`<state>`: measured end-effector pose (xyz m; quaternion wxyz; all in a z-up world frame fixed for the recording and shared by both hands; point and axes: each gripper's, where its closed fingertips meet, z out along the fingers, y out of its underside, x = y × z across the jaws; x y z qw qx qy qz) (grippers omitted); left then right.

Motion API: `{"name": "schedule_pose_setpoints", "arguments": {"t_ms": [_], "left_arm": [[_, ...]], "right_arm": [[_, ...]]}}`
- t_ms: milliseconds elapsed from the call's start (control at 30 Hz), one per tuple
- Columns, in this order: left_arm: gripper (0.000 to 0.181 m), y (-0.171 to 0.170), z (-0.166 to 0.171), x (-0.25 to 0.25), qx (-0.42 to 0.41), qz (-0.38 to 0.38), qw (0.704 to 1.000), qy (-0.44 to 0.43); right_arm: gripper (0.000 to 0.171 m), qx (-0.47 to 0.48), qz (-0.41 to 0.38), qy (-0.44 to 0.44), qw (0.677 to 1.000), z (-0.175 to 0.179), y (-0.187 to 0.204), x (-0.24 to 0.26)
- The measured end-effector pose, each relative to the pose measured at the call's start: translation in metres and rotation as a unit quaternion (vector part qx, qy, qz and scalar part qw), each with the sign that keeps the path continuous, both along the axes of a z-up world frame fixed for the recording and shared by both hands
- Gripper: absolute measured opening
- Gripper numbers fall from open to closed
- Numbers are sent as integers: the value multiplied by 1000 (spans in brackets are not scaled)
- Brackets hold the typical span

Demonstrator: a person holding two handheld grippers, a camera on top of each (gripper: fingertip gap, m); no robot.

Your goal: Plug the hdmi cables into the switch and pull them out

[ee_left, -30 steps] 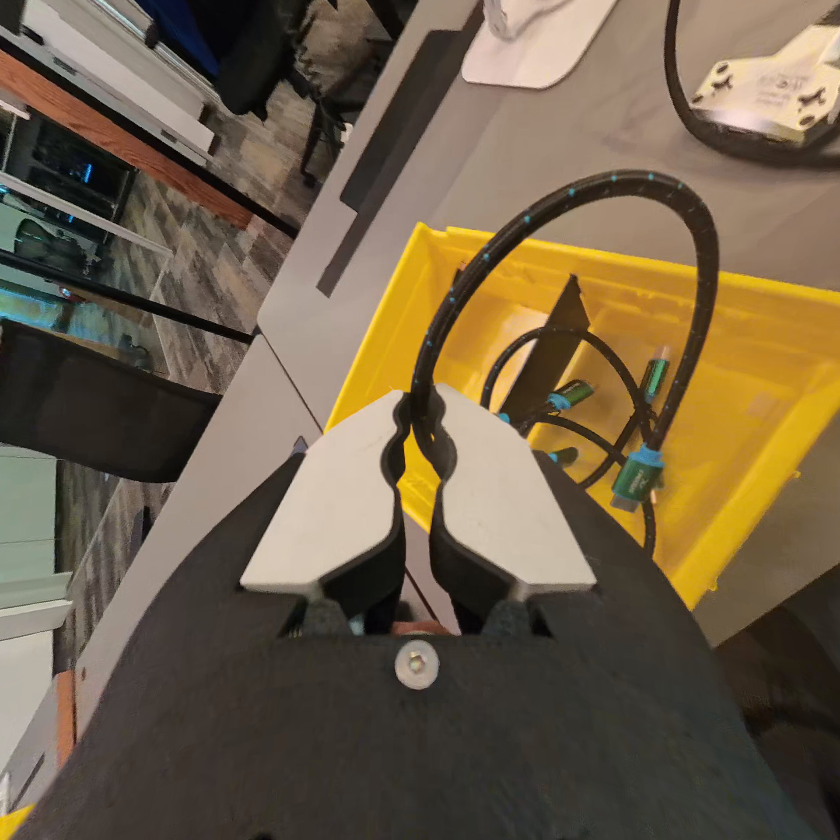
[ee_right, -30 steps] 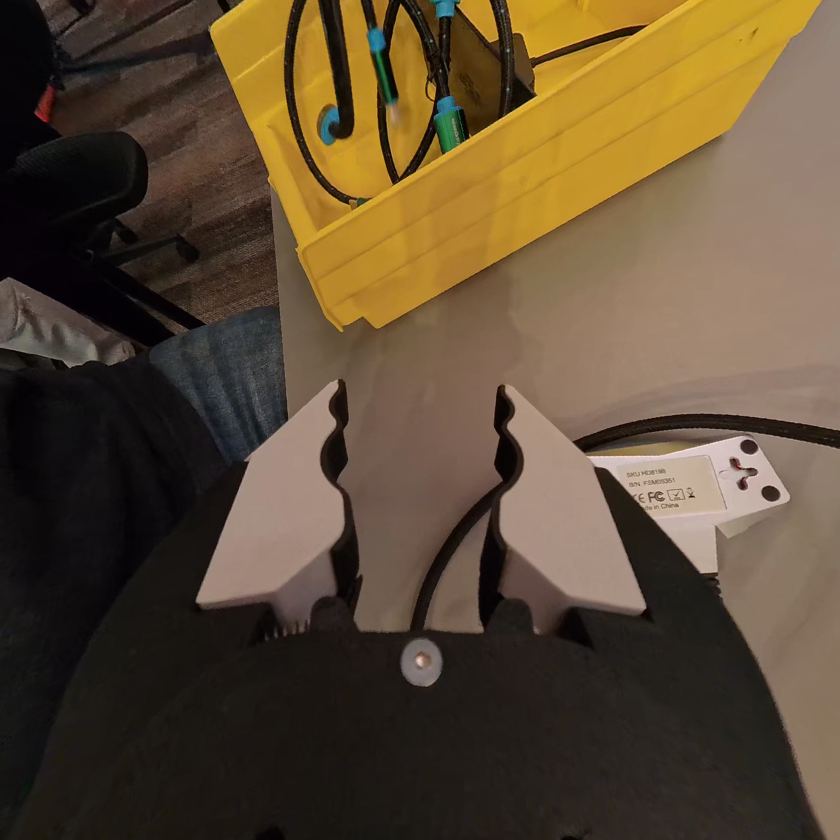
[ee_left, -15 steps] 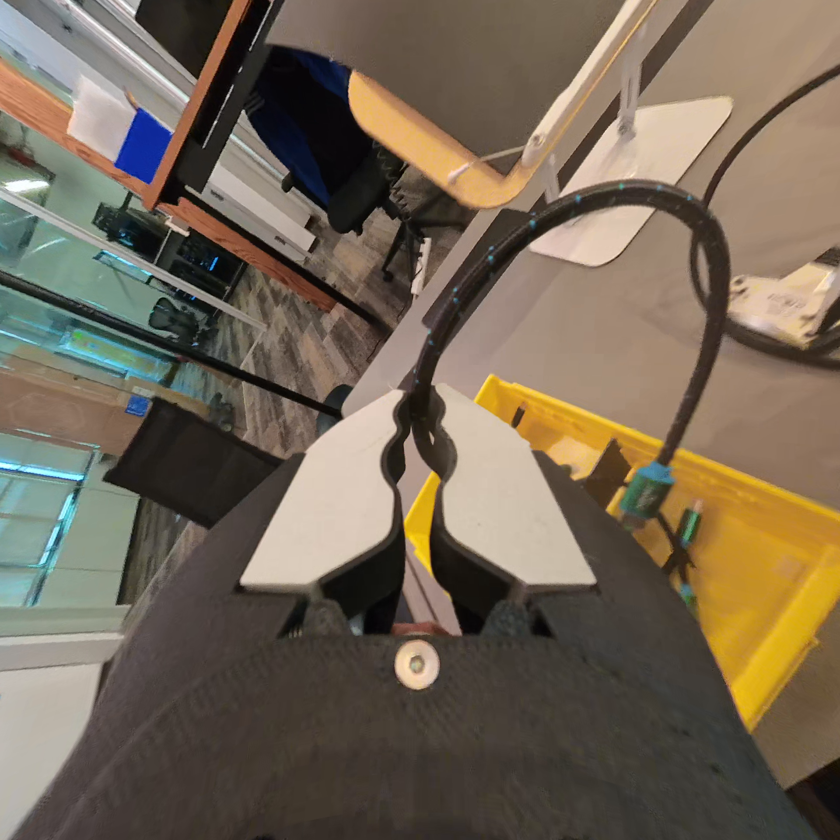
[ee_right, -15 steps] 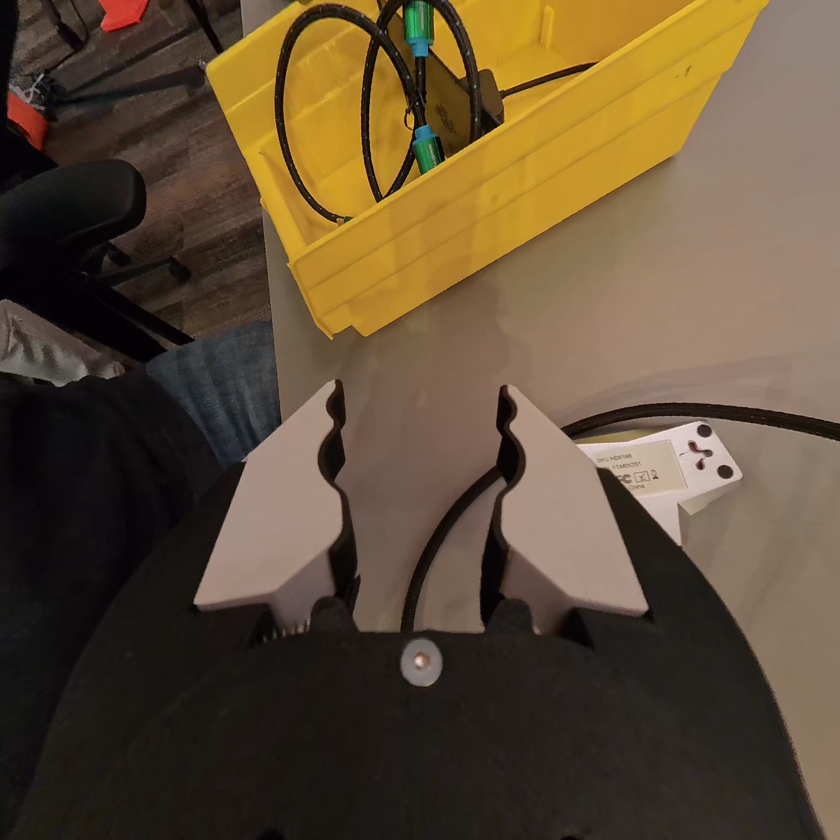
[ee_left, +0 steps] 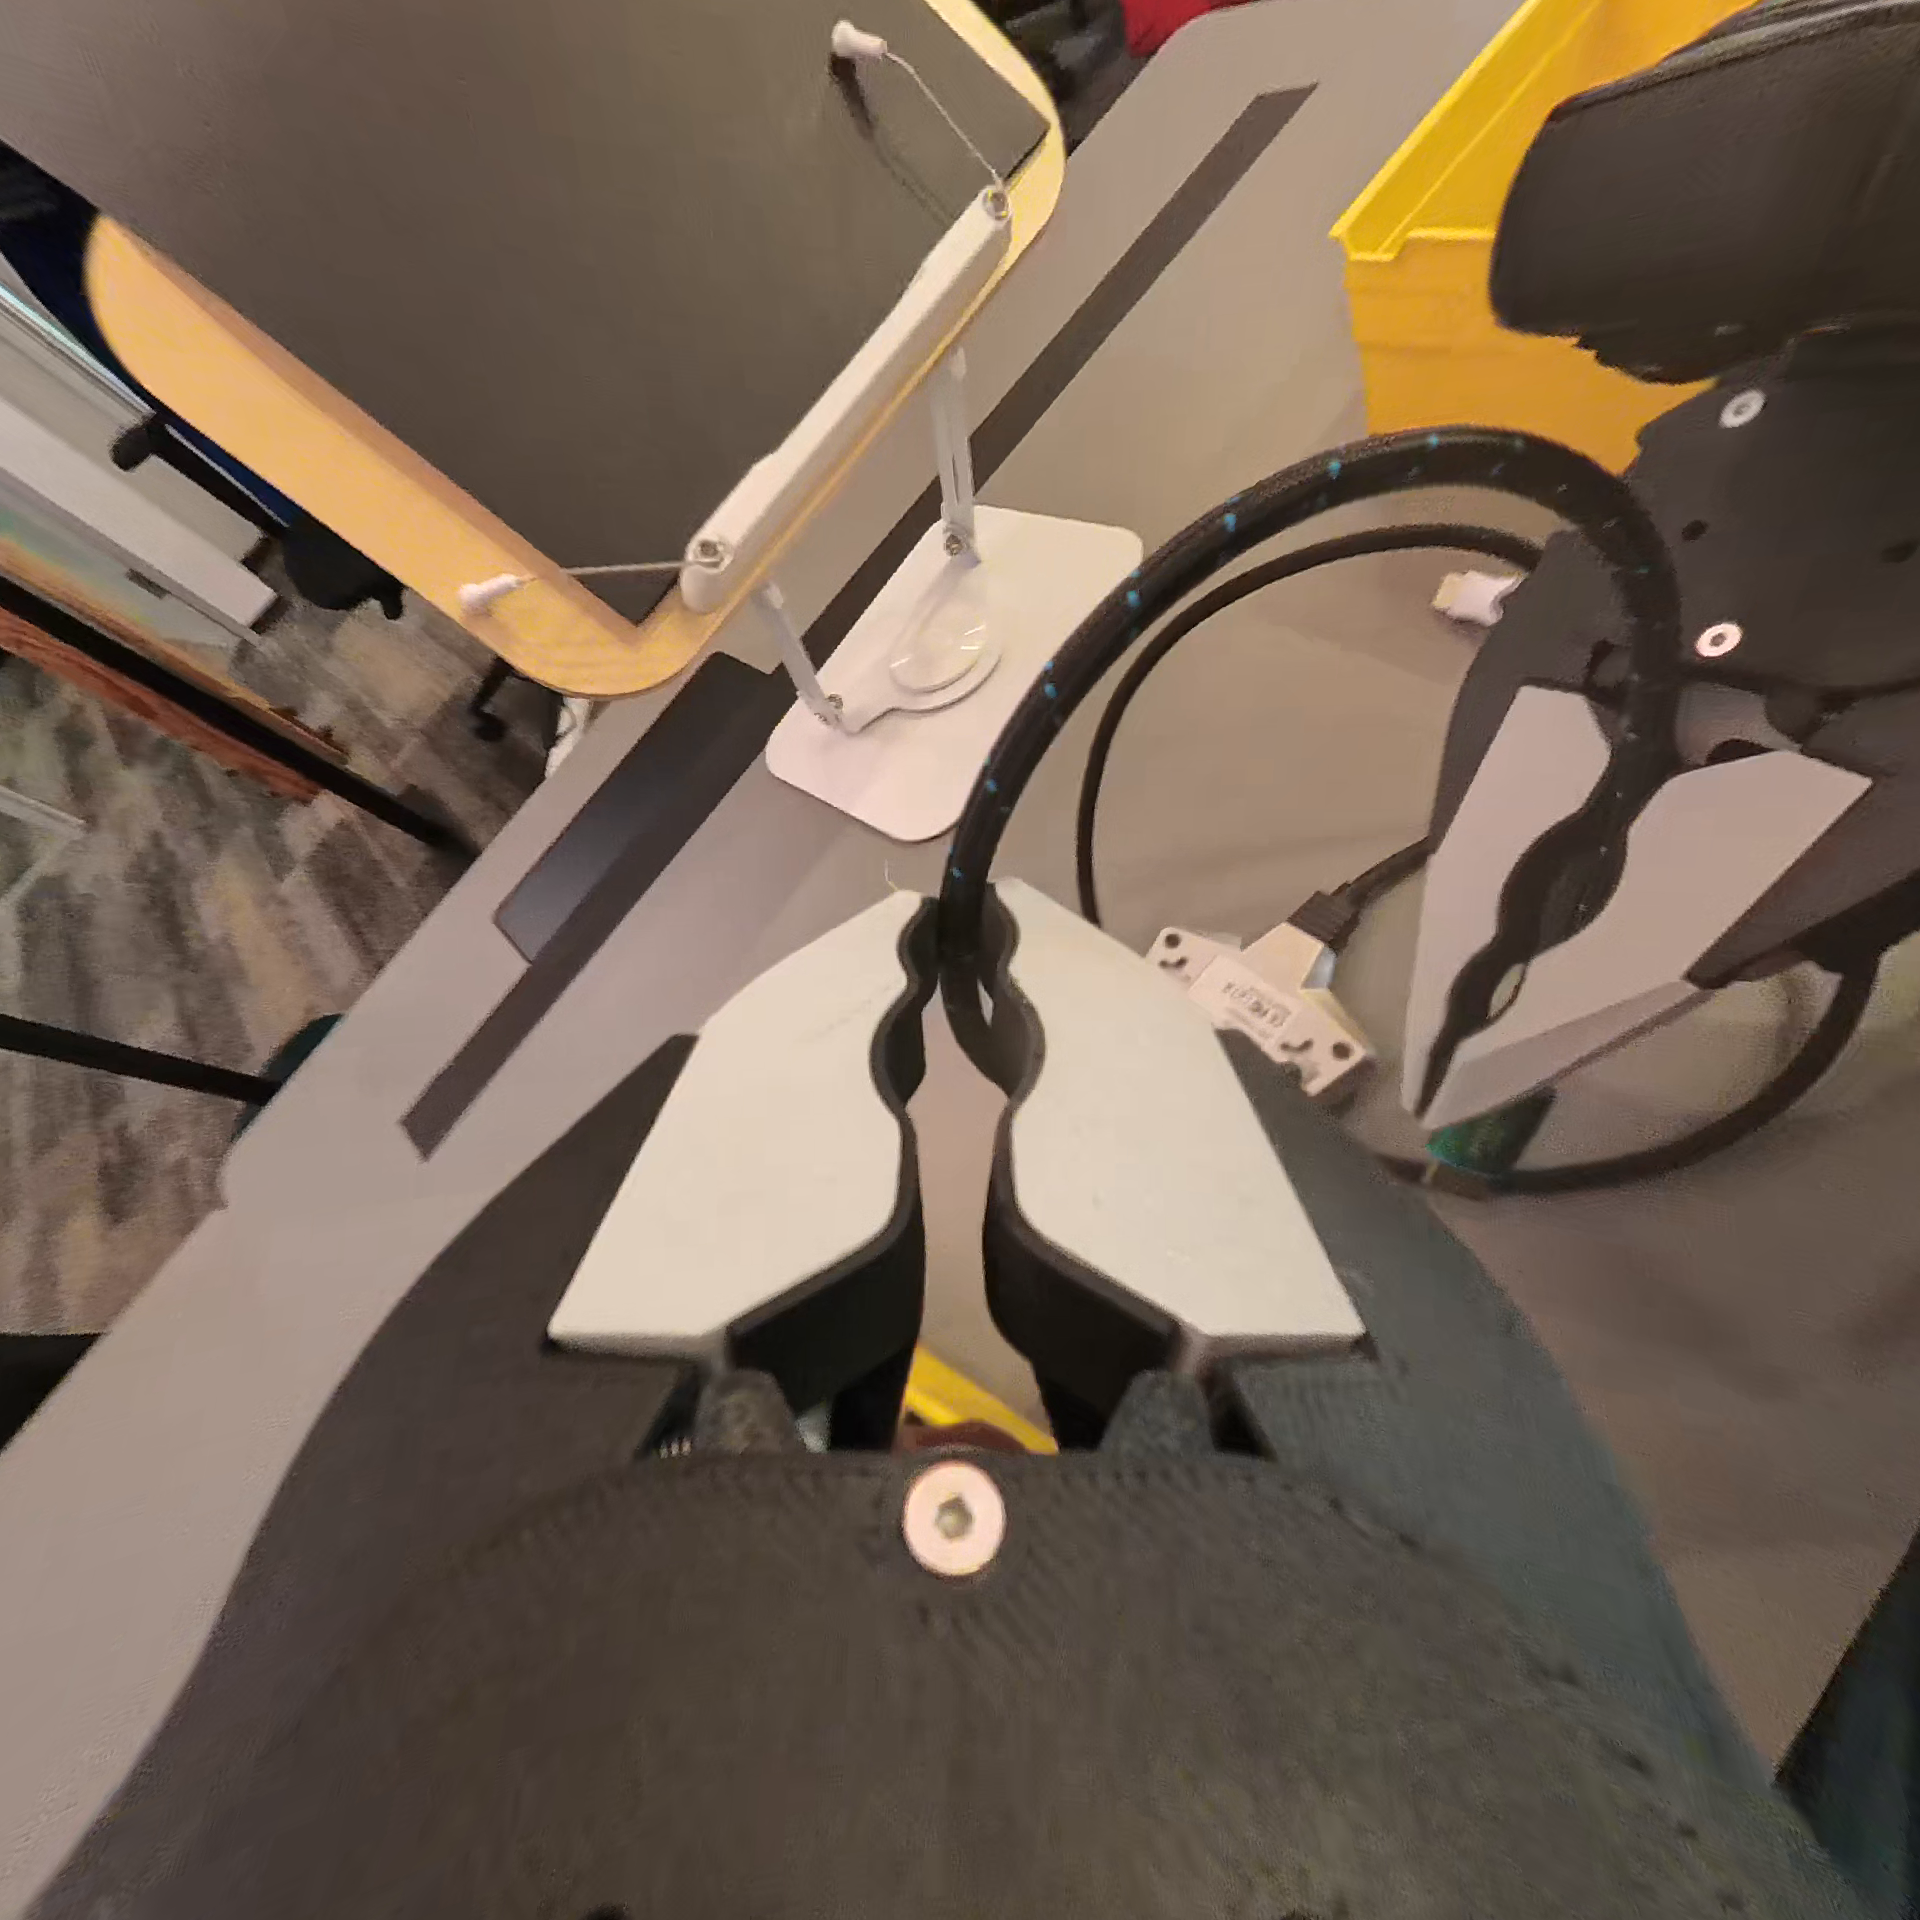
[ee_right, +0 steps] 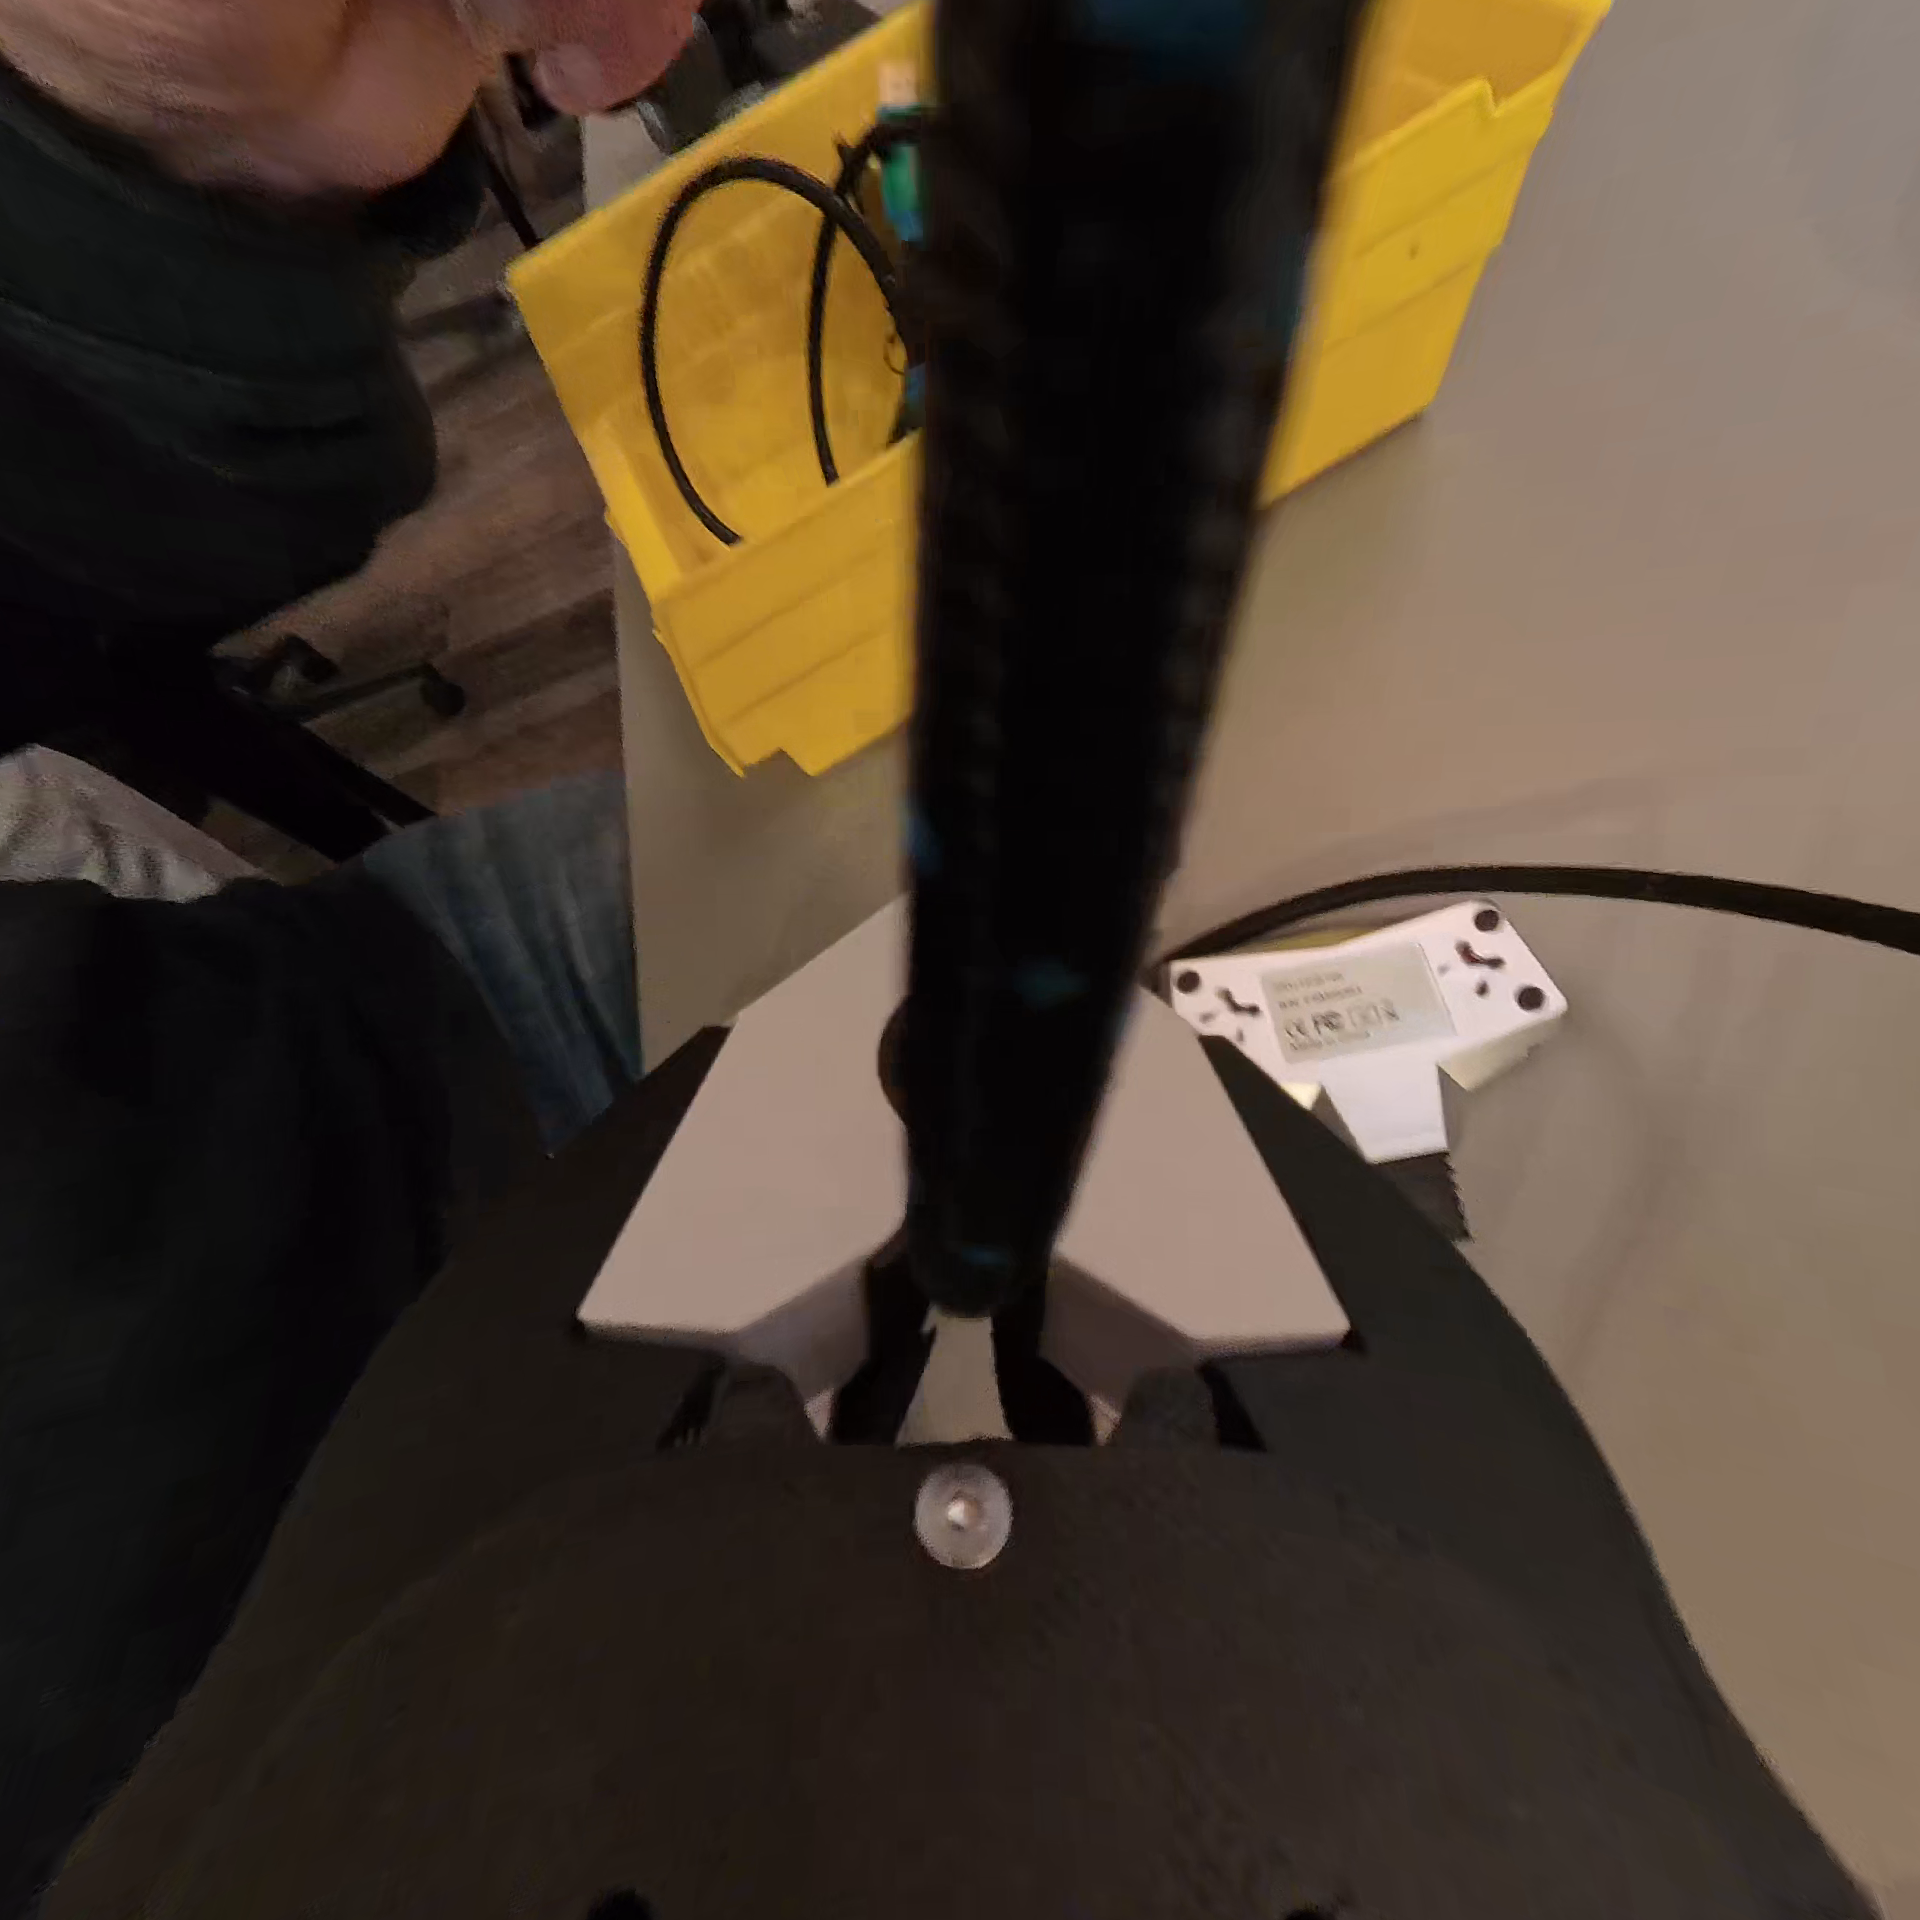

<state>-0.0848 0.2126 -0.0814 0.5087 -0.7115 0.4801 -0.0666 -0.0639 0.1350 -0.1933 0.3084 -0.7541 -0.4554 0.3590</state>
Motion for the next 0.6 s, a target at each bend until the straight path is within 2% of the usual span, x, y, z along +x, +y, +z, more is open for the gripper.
{"name": "schedule_pose_setpoints", "arguments": {"t_ms": [233,500,600], "left_arm": [[7,4,-39,22,-72,21,995,-63],[8,-4,-111,4,-173,56,983,40],[11,-8,-126,-5,-187,75,976,86]], "right_arm": [[0,-25,-17,-72,997,-23,2,35],[0,-61,-15,-117,991,-55,0,45],[10,-65,-7,-129,989,-61,-2,44]]}}
